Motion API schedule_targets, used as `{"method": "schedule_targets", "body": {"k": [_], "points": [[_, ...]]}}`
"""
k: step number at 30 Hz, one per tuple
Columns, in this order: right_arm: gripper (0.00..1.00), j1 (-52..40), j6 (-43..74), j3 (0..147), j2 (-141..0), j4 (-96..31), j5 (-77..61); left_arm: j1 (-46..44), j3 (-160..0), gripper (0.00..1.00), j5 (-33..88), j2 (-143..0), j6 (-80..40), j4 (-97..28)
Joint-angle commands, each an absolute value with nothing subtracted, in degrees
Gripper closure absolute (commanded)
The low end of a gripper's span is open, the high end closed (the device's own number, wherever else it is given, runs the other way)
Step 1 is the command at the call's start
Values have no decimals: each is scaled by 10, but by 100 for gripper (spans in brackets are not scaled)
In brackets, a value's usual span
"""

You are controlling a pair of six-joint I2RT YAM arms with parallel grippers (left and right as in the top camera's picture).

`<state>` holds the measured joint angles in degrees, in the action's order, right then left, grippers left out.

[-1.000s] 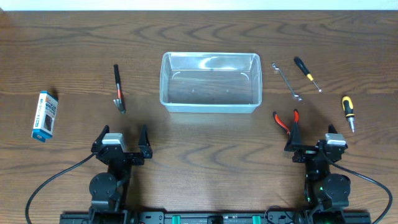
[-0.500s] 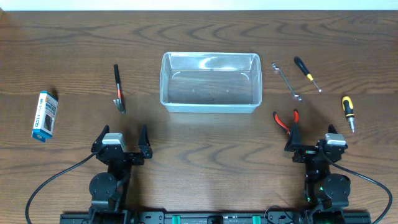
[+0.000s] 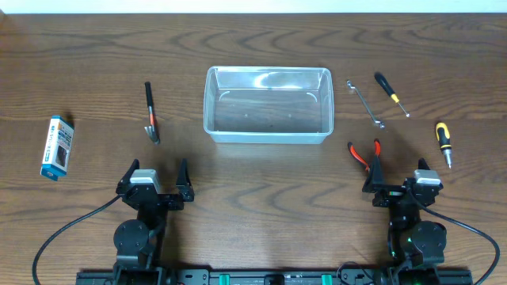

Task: Pack container
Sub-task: 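Move the right gripper over the red-handled pliers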

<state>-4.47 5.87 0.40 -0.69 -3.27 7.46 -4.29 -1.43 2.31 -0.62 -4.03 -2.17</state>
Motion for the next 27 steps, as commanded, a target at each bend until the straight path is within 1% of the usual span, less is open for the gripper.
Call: {"method": "schedule_targets", "body": {"k": [1,7,10,12,14,18,22,27], "points": [[1,-50,66,3,-3,-36,72,-46,-2,2,4,-2,-31,-40],[1,-50,72,3,-3,-35,67,-46,-2,2,4,-2,-31,-39],[1,-49,153,3,-4,-37,51,-46,-3,2,4,-2,-71,-30],[1,-49,184,4,-8,-39,12,-46,-13,2,4,-3,-88,-35],[1,-49,189,15,-20,-56,-35,-46,-47,2,4,-11,-87,-70],[1,-48,183,90,-72,-132,-42,-46,-148,2,4,-68,-79,-170],[1,-48,156,212,-169,-223,-41,-46,-276,2,4,-184,-79,-291],[1,-48,156,403,-337,-407,-31,-46,-451,2,4,-349,-113,-432]]}}
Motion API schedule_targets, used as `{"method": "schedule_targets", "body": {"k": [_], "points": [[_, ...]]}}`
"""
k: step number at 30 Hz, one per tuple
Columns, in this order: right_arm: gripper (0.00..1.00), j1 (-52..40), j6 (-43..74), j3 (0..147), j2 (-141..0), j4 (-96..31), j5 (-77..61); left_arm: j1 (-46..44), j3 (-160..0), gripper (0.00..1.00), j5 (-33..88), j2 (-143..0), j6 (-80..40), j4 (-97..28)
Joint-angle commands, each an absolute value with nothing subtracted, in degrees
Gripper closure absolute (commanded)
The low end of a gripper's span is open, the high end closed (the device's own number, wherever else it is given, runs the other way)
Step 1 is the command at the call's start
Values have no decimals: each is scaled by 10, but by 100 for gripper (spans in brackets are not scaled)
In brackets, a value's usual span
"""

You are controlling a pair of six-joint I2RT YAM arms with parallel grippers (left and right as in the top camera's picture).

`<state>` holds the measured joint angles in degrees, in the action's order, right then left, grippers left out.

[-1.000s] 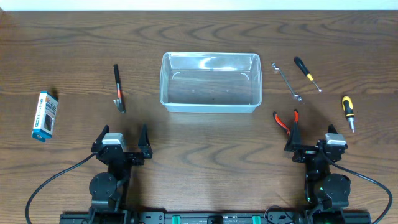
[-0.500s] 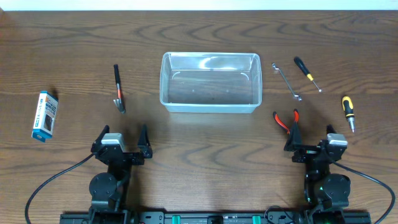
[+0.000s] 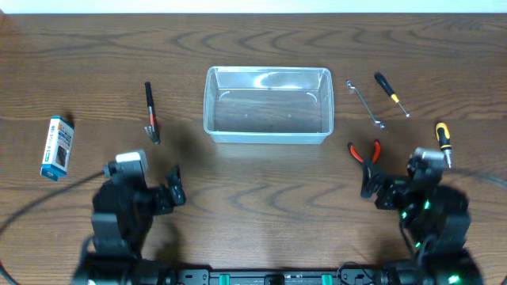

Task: Pack container
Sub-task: 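Move the right gripper over the red-handled pliers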

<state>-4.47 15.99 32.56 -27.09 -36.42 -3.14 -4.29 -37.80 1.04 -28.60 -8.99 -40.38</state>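
Observation:
A clear, empty plastic container stands at the table's middle back. Left of it lie a black-and-red hand tool and a blue-and-white box. On the right are a silver wrench, a small black screwdriver, a yellow-and-black screwdriver and red-handled pliers. My left gripper hangs open below the black-and-red tool, holding nothing. My right gripper is open just below the pliers, also holding nothing.
The wooden table runs to a pale wall edge at the back. Cables trail from both arm bases along the front edge.
Both arms have lifted off their rest poses. The left one has shifted left and turned; the right one has risen and come nearer the pliers. No object has moved.

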Motion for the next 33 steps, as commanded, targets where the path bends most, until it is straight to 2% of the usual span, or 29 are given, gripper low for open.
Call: {"method": "schedule_targets", "body": {"k": [1,8,13,19,26,33], "points": [[1,-48,156,436,-366,-444,-28,-46,-487,2,4,-382,-113,-461],[1,-48,145,668,-567,-746,15,-46,-624,2,4,-514,-113,-598],[1,-48,120,740,-633,-844,10,-46,-626,2,4,-527,-113,-634],[1,-22,186,744,-695,-824,113,-46,-626,2,4,-526,-113,-642],[1,-1,185,741,-815,-740,107,-46,-626,2,4,-526,-113,-643],[1,-2,271,712,-912,-635,50,-46,-626,2,4,-526,-113,-643]]}}
